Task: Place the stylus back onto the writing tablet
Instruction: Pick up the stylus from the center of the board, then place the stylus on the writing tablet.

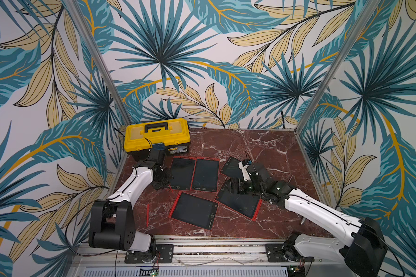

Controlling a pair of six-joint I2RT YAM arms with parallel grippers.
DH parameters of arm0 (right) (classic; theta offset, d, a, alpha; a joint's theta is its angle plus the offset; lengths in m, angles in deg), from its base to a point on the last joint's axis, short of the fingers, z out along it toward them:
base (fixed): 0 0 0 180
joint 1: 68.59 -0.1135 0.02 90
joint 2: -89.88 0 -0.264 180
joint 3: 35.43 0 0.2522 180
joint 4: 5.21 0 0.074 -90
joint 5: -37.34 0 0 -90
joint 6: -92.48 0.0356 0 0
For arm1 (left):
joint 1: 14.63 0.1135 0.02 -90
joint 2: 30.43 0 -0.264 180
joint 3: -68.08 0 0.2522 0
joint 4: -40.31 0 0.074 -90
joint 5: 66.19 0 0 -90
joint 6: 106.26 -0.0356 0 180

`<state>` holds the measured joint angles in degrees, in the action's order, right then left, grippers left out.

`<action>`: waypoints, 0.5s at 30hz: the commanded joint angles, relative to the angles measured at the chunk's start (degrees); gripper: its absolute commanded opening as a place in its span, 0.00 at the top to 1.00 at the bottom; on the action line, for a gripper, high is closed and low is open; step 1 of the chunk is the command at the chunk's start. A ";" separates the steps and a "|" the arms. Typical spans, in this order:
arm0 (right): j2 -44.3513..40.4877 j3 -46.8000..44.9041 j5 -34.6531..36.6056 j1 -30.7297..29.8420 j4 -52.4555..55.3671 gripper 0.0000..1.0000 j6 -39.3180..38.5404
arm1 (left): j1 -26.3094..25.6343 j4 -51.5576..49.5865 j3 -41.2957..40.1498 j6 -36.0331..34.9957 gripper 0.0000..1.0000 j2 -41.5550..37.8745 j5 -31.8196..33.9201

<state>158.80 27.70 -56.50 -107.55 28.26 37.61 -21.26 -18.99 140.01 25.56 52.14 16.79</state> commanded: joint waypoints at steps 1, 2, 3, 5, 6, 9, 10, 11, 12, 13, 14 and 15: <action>1.18 1.89 2.02 0.45 2.60 0.01 0.02 | -4.30 4.92 4.27 9.88 0.93 -0.39 -0.94; 1.42 2.25 2.21 0.63 2.85 0.01 0.27 | -5.40 6.09 5.43 11.68 0.93 0.09 -0.22; 1.65 2.71 2.33 0.85 3.26 0.01 0.53 | -6.77 7.35 6.69 13.57 0.93 0.88 1.03; 2.07 3.59 2.52 1.15 3.89 0.01 0.59 | -8.15 9.98 8.69 16.48 0.93 2.80 1.45; 2.17 4.16 2.60 1.39 4.32 0.01 0.63 | -8.60 11.45 9.58 17.85 0.93 3.93 1.09; 2.52 5.44 2.45 2.20 5.23 0.01 0.32 | -10.59 14.56 11.96 21.22 0.93 7.14 1.41; 2.61 5.79 2.21 2.65 5.34 0.01 0.16 | -11.25 16.46 12.13 22.73 0.93 8.04 1.39; 2.78 6.32 1.81 3.04 5.42 0.01 0.01 | -11.77 18.06 12.18 24.12 0.93 8.72 1.44; 3.03 6.90 1.48 3.47 5.83 0.01 -0.18 | -12.43 20.26 12.31 25.75 0.93 9.71 1.80; 3.27 7.59 1.14 3.89 6.12 0.01 -0.33 | -13.02 21.86 12.39 27.11 0.93 10.62 2.03; 3.47 8.09 0.82 4.26 6.34 0.01 -0.46 | -13.69 23.54 12.61 28.49 0.93 11.64 2.57; 3.78 8.73 0.45 4.67 6.57 0.01 -0.69 | -14.36 25.29 12.73 29.87 0.93 12.61 3.23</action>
<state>161.62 34.73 -55.32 -103.77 32.59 37.72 -33.94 -0.98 150.00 49.28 62.91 18.12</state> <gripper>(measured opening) 0.986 0.072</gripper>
